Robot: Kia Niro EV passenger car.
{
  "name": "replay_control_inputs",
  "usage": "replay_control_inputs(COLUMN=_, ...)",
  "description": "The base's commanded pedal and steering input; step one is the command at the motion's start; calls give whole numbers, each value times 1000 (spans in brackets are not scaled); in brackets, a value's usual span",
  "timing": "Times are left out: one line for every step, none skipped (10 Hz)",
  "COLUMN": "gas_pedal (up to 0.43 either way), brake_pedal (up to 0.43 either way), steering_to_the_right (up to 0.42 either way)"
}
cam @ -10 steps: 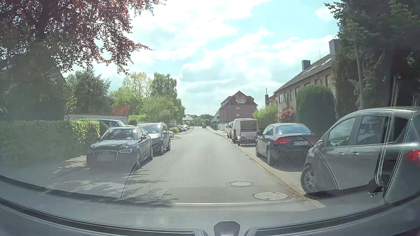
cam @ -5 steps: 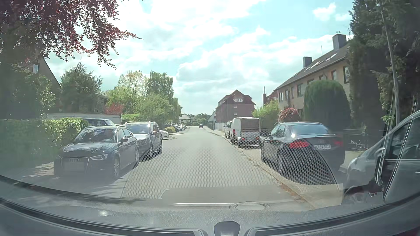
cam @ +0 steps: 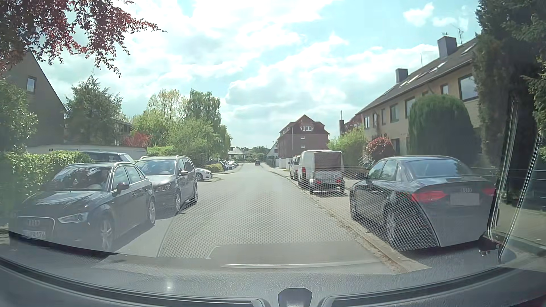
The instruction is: Follow the waypoints while adhering to traffic rules and regulations
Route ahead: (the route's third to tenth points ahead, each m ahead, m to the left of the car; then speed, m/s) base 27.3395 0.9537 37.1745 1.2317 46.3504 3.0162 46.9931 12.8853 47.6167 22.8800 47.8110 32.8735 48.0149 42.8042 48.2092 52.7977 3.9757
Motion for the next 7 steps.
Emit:
replay_control_inputs(gas_pedal=20, brake_pedal=0, steering_to_the_right=2)
replay_control_inputs(gas_pedal=8, brake_pedal=0, steering_to_the_right=-1)
replay_control_inputs(gas_pedal=0, brake_pedal=0, steering_to_the_right=-10)
replay_control_inputs(gas_pedal=0, brake_pedal=0, steering_to_the_right=-15)
replay_control_inputs(gas_pedal=0, brake_pedal=0, steering_to_the_right=-16)
replay_control_inputs(gas_pedal=0, brake_pedal=0, steering_to_the_right=-17)
replay_control_inputs(gas_pedal=0, brake_pedal=0, steering_to_the_right=-17)
